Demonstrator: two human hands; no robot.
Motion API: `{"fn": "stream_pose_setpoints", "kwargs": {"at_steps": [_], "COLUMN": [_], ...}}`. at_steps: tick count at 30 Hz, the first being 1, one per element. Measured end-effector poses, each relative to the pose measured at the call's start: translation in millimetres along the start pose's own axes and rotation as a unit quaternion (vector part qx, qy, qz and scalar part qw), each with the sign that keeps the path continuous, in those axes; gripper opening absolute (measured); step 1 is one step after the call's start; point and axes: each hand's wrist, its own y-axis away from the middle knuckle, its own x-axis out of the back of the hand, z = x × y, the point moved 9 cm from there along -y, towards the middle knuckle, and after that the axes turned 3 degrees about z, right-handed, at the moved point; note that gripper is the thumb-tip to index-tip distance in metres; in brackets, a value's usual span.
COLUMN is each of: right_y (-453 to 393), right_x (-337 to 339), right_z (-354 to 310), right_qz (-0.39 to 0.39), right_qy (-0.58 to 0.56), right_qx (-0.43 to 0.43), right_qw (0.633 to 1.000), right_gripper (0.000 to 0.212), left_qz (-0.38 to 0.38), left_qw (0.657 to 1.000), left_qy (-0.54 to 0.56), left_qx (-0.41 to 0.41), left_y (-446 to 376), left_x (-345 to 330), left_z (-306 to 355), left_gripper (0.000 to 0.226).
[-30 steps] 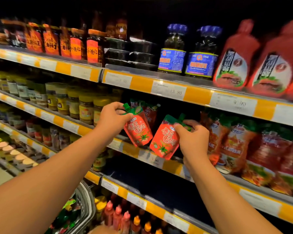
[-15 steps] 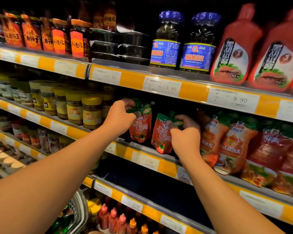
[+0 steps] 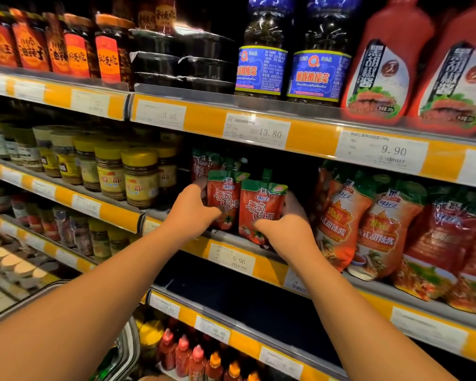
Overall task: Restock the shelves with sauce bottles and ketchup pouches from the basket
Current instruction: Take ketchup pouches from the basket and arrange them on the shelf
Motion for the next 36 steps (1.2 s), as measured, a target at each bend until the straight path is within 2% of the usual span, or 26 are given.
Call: {"fn": "stream_pose_setpoints", "kwargs": {"at_steps": [6, 11, 15, 21, 24, 27, 31, 36], "right_y": [-6, -6, -11, -27, -39, -53, -70, -83], "right_x": [-4, -20, -23, -48, -61, -74, -90, -105], "right_z": [-1, 10, 0, 1, 1, 4, 9, 11], "right_qz": [-0.027, -0.068, -0.05, -0.048, -0.04, -0.029, -0.014, 0.0], "right_qy": [-0.061, -0.002, -0.002, -0.024, -0.011, 0.011, 0.021, 0.032], "right_qx": [-0.015, -0.068, -0.038, -0.048, -0.04, -0.036, -0.03, -0.021], "right_qw": [0.998, 0.995, 0.998, 0.997, 0.998, 0.999, 0.999, 0.999], "right_gripper": [0.048, 0.035, 0.037, 0.049, 0.045, 0.049, 0.036, 0.031], "left_qz": [-0.023, -0.036, -0.025, -0.01, -0.013, -0.015, -0.018, -0.026], "left_qw": [1.0, 0.999, 0.999, 0.999, 0.999, 0.999, 0.999, 0.999], "left_qy": [-0.021, -0.012, -0.007, -0.027, -0.02, -0.003, 0.012, -0.036], "left_qx": [-0.001, 0.011, 0.018, 0.023, 0.035, 0.04, 0.036, 0.02], "left_y": [-4, -7, -12, -28, -35, -41, -47, -55], "left_x": [0, 11, 28, 48, 50, 51, 51, 52], "left_z": [-1, -4, -13, -30, -36, -41, -44, -42], "left_gripper": [0.058, 0.063, 0.06, 0.058, 0.053, 0.057, 0.062, 0.062]}}
